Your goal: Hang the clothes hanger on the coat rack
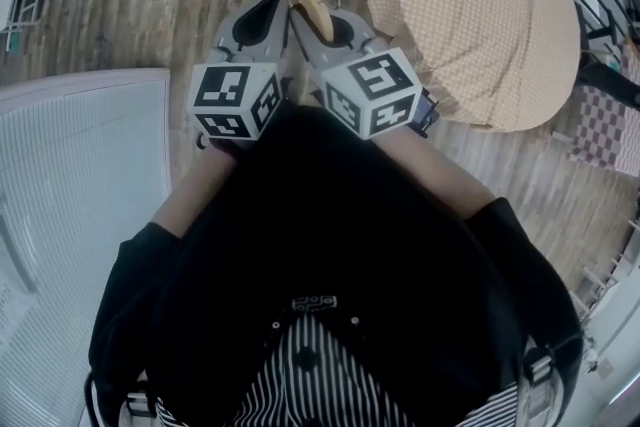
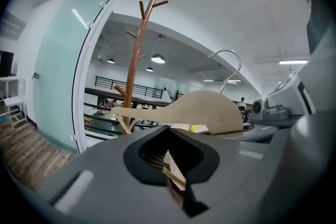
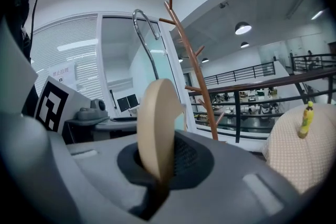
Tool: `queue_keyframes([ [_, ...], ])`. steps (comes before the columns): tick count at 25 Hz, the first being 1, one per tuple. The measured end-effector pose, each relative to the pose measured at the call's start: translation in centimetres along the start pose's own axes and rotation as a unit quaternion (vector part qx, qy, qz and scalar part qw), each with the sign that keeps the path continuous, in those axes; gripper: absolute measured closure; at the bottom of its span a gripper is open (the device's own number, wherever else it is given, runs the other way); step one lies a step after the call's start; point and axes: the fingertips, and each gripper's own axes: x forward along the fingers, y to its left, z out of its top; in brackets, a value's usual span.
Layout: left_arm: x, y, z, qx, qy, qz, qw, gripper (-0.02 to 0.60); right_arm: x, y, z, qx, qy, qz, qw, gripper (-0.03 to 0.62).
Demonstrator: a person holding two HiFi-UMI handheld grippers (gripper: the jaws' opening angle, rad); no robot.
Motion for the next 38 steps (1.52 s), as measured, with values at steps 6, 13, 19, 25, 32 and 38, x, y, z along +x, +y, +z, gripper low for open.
queue_keyframes([
  [6,2.7,5.8,1.6,-0.004,0.000,-0.013,0.9999,0.580,6.0,-0.5,2.2,0.001,0.003,-0.006,1.000,0.592],
  [13,2.7,9.9,1.8,-0.008,-0.006,-0.024,0.9997,0.580,9.9,0.7,2.5,-0.007,0.002,-0.021,1.000,0.593],
  [19,2.7,11.6,1.0,-0.022,-0.008,-0.022,0.9995,0.580,11.7,0.8,2.0,-0.009,0.017,-0.019,1.000,0.594],
  [25,4.3,13.3,1.6,-0.028,-0.005,0.000,0.9996,0.580,13.7,-0.3,2.7,-0.011,0.029,0.010,0.999,0.592],
  [32,6.4,15.9,4.6,-0.035,-0.025,0.037,0.9984,0.580,16.8,-1.6,5.9,-0.035,0.030,0.072,0.996,0.592],
  [38,8.6,17.7,6.5,-0.038,-0.051,0.064,0.9959,0.580,19.0,-3.2,7.7,-0.050,0.030,0.103,0.993,0.592],
])
